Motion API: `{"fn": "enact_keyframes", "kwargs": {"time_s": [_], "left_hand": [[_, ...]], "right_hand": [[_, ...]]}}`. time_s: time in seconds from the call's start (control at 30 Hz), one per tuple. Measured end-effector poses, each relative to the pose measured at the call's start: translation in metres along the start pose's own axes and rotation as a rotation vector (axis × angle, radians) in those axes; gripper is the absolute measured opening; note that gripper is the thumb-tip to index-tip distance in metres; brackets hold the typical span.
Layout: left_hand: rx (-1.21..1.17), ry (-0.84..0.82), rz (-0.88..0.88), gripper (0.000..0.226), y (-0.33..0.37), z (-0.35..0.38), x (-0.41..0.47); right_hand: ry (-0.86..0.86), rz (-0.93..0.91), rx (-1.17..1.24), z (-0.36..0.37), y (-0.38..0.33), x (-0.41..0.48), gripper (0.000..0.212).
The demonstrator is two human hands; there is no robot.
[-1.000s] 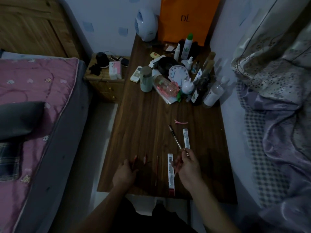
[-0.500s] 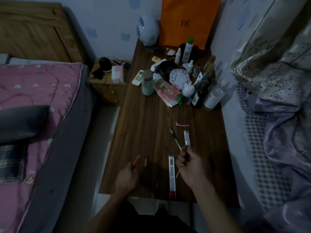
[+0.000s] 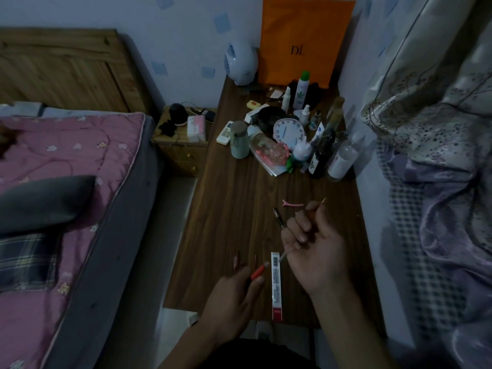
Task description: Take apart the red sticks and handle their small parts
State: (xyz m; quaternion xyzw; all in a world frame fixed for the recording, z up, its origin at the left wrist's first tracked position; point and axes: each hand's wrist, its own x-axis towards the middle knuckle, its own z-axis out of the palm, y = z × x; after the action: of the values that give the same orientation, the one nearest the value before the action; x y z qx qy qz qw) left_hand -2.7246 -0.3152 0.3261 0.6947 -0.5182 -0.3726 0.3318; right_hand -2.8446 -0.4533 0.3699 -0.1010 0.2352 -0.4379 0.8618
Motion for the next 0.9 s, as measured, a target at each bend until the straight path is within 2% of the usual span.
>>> {"fn": "enact_keyframes", "kwargs": {"time_s": [0.3, 0.63, 0.9], "left_hand": [[-0.045, 0.037, 0.093, 0.032, 0.043, -0.008, -0.008], [-0.045, 0.049, 0.109, 0.025, 0.052, -0.010, -0.016], [-0.059, 0.042, 0.123, 0.034, 0.056, -0.010, -0.015]], "right_hand": [[-0.221, -0.116, -0.102, 0.029, -0.012, -0.026, 0.023], [-0.266, -0.140, -0.142, 0.033, -0.010, -0.034, 0.022], [-0.246, -0.150, -0.192, 0.038, -0.008, -0.039, 0.020]]}}
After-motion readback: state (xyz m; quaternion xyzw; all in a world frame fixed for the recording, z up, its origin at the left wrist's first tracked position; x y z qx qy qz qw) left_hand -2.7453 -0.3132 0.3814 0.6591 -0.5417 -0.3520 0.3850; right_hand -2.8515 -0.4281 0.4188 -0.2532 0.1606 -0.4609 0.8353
